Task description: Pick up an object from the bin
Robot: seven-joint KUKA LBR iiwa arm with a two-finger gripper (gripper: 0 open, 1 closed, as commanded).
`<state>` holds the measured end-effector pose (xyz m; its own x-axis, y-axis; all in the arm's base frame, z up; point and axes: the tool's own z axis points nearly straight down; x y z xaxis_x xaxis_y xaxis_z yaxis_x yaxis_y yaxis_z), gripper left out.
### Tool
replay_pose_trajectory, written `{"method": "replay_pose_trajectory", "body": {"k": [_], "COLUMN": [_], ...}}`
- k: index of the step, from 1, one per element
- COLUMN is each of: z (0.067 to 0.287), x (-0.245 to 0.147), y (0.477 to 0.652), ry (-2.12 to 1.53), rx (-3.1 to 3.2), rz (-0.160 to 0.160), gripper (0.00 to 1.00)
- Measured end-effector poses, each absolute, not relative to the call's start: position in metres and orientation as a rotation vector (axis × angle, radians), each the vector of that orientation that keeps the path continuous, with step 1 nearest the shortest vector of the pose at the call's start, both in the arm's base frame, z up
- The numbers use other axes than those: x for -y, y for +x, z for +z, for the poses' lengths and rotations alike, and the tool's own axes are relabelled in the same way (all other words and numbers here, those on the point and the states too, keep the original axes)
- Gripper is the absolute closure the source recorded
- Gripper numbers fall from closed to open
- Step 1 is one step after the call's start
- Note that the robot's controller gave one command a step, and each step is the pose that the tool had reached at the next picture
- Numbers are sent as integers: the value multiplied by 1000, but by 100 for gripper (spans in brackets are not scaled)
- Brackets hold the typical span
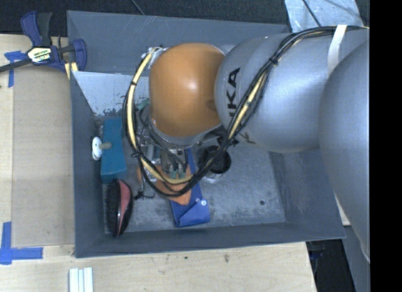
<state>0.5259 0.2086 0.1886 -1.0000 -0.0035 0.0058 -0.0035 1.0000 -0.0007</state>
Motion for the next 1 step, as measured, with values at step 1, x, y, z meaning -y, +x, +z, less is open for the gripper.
{"method": "replay_pose_trajectory", "body": {"k": [1], "z": [194], "x": [-207], "y": [528], "ry": [1], "rx": [3144], "rz": [-2], "gripper": [0]}}
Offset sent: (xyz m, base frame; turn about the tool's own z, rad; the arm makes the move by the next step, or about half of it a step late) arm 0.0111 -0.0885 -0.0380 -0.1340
